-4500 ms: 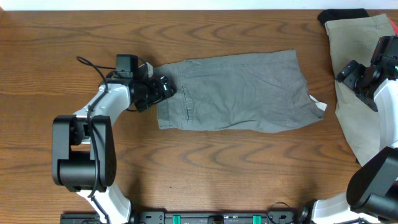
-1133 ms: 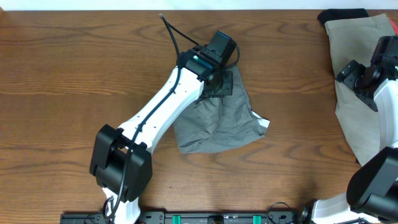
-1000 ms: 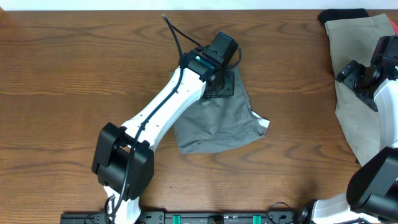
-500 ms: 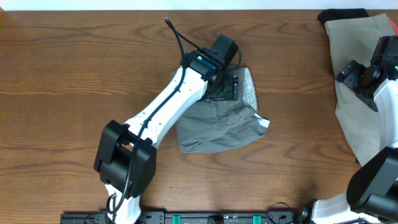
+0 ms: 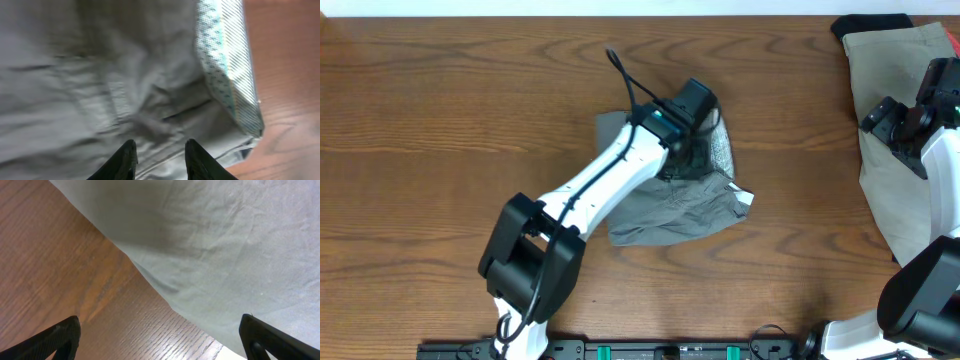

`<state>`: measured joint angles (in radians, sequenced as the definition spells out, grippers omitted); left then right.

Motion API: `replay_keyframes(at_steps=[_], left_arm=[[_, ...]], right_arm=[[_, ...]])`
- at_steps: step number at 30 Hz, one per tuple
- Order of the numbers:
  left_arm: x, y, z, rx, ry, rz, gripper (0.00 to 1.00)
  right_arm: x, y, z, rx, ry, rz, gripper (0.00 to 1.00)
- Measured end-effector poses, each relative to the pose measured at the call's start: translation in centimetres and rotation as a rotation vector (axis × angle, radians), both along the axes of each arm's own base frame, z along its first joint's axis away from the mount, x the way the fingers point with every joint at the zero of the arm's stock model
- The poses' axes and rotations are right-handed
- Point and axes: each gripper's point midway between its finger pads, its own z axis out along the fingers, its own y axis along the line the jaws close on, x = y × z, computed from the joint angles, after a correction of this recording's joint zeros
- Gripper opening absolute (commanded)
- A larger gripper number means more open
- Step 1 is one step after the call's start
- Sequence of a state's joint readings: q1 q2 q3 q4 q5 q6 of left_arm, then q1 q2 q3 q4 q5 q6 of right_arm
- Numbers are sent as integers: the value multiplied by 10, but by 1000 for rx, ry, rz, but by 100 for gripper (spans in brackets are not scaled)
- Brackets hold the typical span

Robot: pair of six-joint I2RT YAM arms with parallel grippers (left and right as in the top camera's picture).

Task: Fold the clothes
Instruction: 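Carry the folded edge right and lower it onto the trousers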

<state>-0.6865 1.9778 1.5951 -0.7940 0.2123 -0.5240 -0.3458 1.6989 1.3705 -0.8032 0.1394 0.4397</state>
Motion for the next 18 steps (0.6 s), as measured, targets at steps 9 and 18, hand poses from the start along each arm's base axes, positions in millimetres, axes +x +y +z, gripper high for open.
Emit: replay_keyframes(at_steps=[9, 18], left_arm=[[-14, -28, -40, 1, 41, -62, 34], [-23, -32, -59, -3, 106, -77, 29]], right_arm=[[0, 0, 0, 0, 0, 0, 99], [0, 0, 0, 0, 0, 0, 99]])
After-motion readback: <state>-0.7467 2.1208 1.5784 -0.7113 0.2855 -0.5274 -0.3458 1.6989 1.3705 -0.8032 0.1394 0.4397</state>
